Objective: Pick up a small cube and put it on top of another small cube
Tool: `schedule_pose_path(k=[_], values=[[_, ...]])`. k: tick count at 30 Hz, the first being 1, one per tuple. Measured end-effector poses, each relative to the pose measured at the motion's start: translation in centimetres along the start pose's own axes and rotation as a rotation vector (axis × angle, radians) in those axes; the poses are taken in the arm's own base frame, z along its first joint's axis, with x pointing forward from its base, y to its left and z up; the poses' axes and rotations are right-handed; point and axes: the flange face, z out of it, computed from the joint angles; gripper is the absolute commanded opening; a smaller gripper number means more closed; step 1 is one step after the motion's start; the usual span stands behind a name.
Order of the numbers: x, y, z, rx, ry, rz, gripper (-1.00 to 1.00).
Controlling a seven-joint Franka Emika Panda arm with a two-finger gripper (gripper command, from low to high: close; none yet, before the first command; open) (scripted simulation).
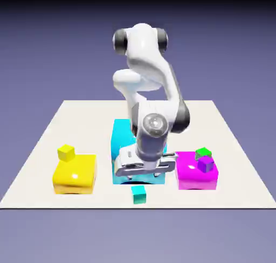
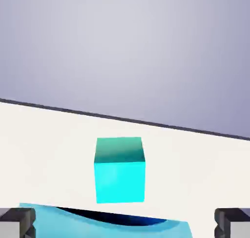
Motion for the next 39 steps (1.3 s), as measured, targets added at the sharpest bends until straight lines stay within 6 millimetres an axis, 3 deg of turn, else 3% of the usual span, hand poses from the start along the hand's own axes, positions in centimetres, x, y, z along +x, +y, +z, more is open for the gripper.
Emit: schedule_pose_path(k=[13,15,22,23,25,33,39], values=[[4.1,-4.5,10.3,-0.344,-0.366,-0.022,0.00],[4.2,-4.6,11.0,-0.364,-0.387,-0.022,0.00],[3.2,-3.7,16.5,-0.364,-0.387,-0.022,0.00],[3.0,-3.6,17.0,-0.364,-0.387,-0.022,-1.00],[3.0,-3.6,17.0,-0.363,-0.388,-0.022,-1.00],[4.4,-4.2,11.0,-0.368,-0.384,-0.022,-1.00],[6.8,3.1,11.3,-0.431,-0.340,-0.025,-1.00]])
